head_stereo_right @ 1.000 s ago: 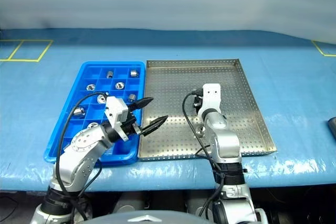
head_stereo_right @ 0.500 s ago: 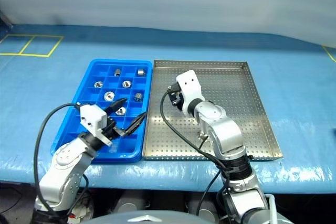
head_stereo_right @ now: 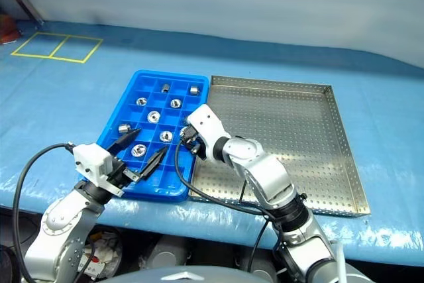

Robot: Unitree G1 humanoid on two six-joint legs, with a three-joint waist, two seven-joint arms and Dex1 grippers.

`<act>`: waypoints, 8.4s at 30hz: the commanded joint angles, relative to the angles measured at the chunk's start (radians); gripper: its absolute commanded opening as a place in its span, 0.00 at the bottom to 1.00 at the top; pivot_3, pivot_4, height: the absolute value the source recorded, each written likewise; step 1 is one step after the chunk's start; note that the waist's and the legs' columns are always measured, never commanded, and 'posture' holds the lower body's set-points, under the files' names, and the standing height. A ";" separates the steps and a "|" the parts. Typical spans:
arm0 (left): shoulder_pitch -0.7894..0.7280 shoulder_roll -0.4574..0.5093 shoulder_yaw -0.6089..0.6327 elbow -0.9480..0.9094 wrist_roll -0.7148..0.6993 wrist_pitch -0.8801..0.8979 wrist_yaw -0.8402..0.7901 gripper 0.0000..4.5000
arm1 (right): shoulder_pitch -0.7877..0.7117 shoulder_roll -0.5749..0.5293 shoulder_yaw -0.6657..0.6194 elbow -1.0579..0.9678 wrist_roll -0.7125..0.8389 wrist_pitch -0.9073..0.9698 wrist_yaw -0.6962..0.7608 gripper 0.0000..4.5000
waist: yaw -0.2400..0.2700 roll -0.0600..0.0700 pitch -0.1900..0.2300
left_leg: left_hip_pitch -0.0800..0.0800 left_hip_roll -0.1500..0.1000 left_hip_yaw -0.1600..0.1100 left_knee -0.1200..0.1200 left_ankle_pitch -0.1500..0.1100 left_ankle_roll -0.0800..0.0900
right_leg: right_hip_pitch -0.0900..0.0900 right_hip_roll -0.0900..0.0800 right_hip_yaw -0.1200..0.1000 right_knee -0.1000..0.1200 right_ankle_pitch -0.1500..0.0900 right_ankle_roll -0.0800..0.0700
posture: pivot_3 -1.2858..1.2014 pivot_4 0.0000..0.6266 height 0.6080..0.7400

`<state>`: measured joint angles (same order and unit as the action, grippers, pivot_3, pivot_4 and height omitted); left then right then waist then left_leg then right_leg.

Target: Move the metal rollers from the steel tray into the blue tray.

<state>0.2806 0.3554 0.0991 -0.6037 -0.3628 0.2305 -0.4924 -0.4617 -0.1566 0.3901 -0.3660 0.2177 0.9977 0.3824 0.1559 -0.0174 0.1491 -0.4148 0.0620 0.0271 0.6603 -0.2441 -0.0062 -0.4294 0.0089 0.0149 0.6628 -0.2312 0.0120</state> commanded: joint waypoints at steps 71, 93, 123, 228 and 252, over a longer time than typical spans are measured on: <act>-0.300 0.111 -0.265 0.189 -0.047 0.061 -0.314 1.00 | 0.581 -0.017 -0.358 -0.438 0.029 0.102 -0.284 0.99 | -0.143 0.000 0.000 | 0.001 0.000 0.002 0.000 0.000 0.000 | 0.000 0.000 0.002 0.000 -0.001 0.000 | 0.54 0.24 1.00; -0.272 0.108 -0.256 0.179 -0.043 0.056 -0.310 1.00 | 0.560 -0.024 -0.353 -0.395 0.026 0.095 -0.279 0.99 | -0.141 0.000 0.000 | 0.001 0.000 0.002 0.000 0.000 0.000 | 0.000 0.000 0.003 0.000 -0.001 0.000 | 0.55 0.24 1.00; -0.276 0.134 -0.226 0.171 -0.051 0.060 -0.306 1.00 | 0.488 -0.035 -0.374 -0.341 0.006 0.058 -0.291 0.99 | -0.140 0.000 0.000 | 0.002 0.000 0.003 0.001 0.000 0.000 | 0.001 0.000 0.004 0.001 0.000 0.001 | 0.56 0.24 1.00; 0.157 0.149 0.103 -0.100 -0.095 0.049 -0.093 1.00 | 0.137 0.144 -0.001 -0.093 0.000 -0.090 -0.064 0.99 | 0.149 0.001 0.001 | -0.001 0.001 -0.001 -0.004 -0.002 -0.004 | -0.002 0.000 -0.005 -0.002 -0.006 -0.004 | 0.69 0.24 1.00; -0.493 0.246 -0.205 0.238 -0.016 0.150 -0.338 1.00 | 0.407 0.015 -0.237 -0.458 -0.008 0.028 -0.245 0.99 | -0.101 0.001 0.001 | 0.000 0.000 -0.003 -0.003 -0.002 -0.003 | 0.001 0.001 -0.003 0.000 -0.003 0.002 | 0.56 0.24 1.00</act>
<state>-0.1723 0.5952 -0.0760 -0.3888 -0.3930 0.4015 -0.7871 -0.0636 -0.1397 0.1628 -0.7571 0.2069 1.0185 0.1490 0.0553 -0.0165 0.1498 -0.4142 0.0620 0.0239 0.6578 -0.2461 -0.0095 -0.4285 0.0097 0.0122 0.6630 -0.2338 0.0141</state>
